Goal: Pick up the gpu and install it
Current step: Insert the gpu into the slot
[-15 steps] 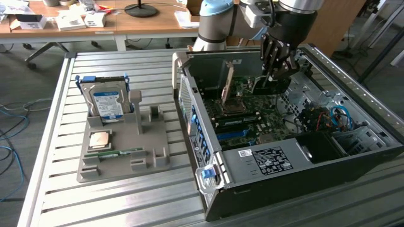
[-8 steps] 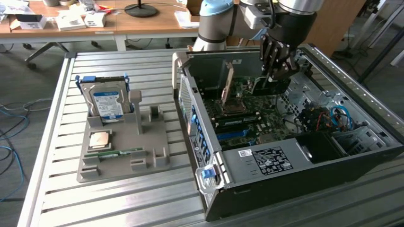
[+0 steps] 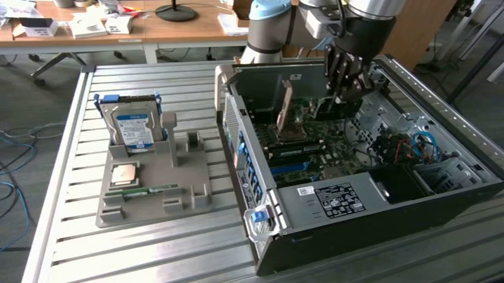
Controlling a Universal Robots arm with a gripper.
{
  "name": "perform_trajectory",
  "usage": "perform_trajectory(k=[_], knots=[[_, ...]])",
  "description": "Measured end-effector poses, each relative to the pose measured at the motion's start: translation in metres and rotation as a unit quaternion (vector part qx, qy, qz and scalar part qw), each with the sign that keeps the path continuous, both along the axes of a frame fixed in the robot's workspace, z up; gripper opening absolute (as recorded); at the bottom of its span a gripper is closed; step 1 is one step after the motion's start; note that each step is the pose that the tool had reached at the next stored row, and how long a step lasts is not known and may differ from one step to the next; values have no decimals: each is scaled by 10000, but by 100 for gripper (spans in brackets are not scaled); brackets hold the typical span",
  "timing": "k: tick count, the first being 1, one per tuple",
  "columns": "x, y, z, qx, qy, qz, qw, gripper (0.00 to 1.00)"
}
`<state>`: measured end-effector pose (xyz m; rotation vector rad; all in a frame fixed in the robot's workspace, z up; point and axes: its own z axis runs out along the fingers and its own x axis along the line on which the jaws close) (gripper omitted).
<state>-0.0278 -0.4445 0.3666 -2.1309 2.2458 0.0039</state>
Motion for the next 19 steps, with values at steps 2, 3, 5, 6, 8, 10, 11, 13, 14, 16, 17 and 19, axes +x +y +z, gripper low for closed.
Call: perform_trajectory(k=[2,3,5,6,8,10,11,13,14,16,17,19], knots=[[-1,-16,0,0,0,11,10000,26],[-1,-21,0,0,0,15,10000,26],[-2,-24,0,0,0,18,10000,26],[-1,-24,0,0,0,19,10000,26],[-1,-24,1,-1,0,19,10000,26],[-1,-25,0,-1,1,19,10000,26],[-1,-25,-4,-1,0,19,10000,26],[-1,-25,-12,0,0,19,10000,26],[-1,-24,-16,0,0,19,10000,26],[-1,-25,-18,-1,0,19,10000,26],[-1,-25,-18,-2,1,19,10000,26],[-1,-24,-19,0,0,19,10000,26]])
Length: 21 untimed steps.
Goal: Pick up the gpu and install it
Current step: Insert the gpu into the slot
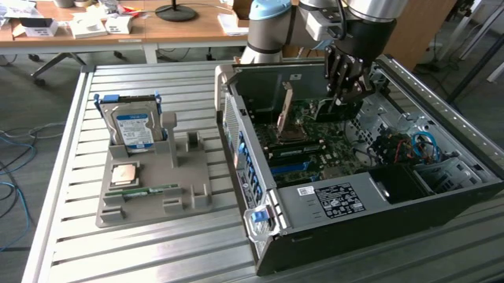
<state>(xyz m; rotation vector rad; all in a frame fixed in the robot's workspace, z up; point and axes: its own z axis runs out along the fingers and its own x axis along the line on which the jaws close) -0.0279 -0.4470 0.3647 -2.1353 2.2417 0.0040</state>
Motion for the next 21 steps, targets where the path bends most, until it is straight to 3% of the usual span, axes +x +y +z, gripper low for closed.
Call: perform_trajectory(k=[21], knots=[[-4,0,-33,0,-1,0,10000,26]])
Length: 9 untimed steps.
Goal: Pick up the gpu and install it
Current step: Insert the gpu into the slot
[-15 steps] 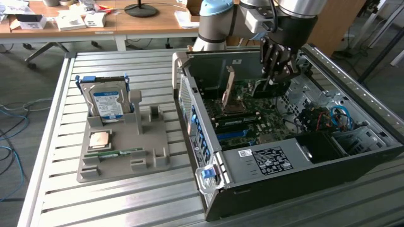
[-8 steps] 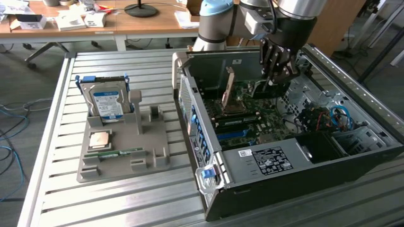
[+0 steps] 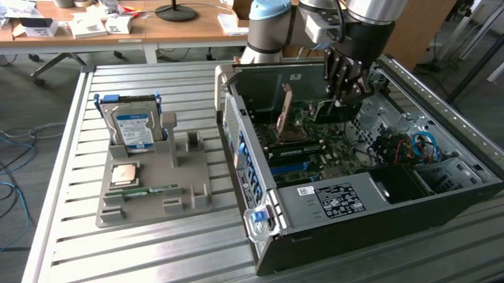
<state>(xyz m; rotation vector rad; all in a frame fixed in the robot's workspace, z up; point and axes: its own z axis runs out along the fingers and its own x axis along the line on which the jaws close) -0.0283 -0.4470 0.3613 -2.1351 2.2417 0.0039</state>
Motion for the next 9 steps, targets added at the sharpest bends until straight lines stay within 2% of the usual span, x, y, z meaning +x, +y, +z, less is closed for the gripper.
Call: perform_trajectory(k=[9], knots=[[-16,0,-4,0,-1,0,10000,26]])
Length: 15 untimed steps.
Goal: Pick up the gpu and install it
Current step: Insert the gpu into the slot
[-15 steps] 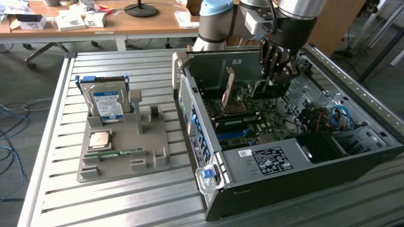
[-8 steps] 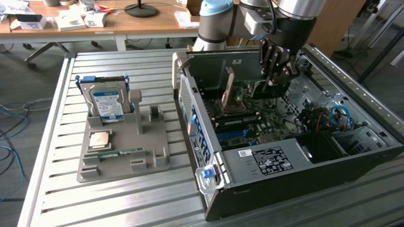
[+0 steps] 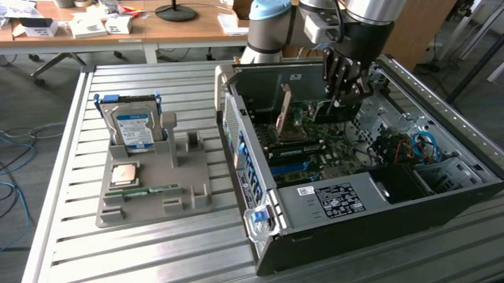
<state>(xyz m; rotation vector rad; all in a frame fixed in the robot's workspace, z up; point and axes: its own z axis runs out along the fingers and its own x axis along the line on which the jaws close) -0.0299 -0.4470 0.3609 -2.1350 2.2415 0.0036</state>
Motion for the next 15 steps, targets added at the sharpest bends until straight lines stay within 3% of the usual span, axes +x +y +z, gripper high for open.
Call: perform_trajectory(k=[15], knots=[[0,0,-46,1,0,0,10000,26]])
